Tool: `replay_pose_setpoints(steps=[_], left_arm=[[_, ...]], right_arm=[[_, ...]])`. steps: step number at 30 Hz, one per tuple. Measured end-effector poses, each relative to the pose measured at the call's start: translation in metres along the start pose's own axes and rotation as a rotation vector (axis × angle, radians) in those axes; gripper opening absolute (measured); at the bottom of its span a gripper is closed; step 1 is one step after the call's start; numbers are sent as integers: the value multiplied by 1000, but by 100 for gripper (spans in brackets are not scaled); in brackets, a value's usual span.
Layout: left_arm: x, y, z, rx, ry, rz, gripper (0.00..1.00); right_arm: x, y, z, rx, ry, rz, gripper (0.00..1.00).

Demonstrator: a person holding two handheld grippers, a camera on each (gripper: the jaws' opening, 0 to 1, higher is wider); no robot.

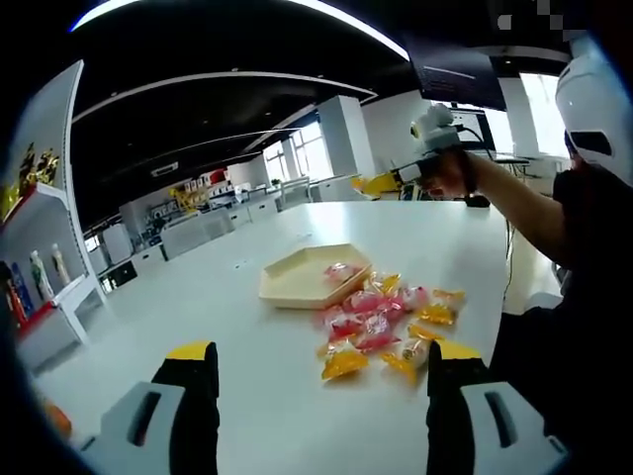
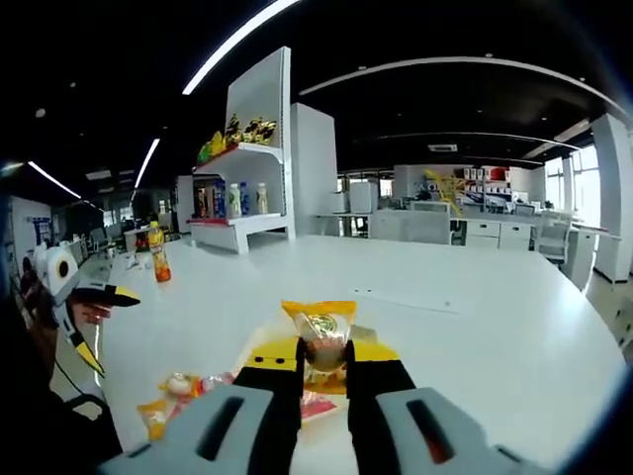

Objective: Pick up the marshmallows scattered on the table and place them into the bowl on the table

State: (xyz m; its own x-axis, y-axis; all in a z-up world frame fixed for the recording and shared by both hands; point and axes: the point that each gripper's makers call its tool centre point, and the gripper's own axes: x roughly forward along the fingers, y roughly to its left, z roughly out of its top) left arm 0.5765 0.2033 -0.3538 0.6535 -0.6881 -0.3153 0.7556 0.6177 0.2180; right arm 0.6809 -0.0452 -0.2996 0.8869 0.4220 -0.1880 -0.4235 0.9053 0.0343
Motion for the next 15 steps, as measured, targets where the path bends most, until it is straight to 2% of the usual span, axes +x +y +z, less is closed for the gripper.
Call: replay_pose_setpoints(steps=[15], left_arm=[[-1, 0, 1, 3, -4, -1, 86]], right_arm=[[15, -4, 14, -3, -18, -1, 15]])
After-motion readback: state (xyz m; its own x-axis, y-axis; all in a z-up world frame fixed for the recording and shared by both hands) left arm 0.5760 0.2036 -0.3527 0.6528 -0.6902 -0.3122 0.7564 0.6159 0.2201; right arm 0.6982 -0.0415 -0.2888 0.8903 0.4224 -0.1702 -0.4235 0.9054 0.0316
